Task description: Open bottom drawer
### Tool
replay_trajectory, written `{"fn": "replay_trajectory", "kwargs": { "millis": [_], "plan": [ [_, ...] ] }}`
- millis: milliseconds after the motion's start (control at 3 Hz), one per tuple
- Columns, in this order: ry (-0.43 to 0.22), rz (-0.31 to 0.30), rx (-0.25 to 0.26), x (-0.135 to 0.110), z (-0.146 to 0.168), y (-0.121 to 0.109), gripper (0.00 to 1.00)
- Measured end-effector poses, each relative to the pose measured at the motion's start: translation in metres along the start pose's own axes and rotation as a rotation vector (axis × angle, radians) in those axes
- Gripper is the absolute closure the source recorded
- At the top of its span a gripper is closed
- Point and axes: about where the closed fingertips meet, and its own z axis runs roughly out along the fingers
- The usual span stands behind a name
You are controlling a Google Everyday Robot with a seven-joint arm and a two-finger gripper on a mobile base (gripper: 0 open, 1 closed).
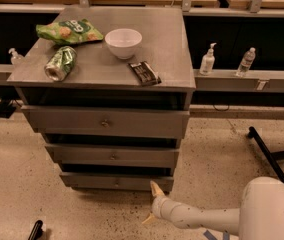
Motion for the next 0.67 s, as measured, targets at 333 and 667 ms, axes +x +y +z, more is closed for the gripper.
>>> {"fn": "replay_trajectory", "kwargs": {
  "millis": [333, 667],
  "plan": [
    [-0.013, 0.021, 0.024, 0.0084, 0.0236, -0.0740, 0.00],
    [-0.010, 0.014, 0.013, 0.0080, 0.0261, -0.0740, 0.00]
  ]
}}
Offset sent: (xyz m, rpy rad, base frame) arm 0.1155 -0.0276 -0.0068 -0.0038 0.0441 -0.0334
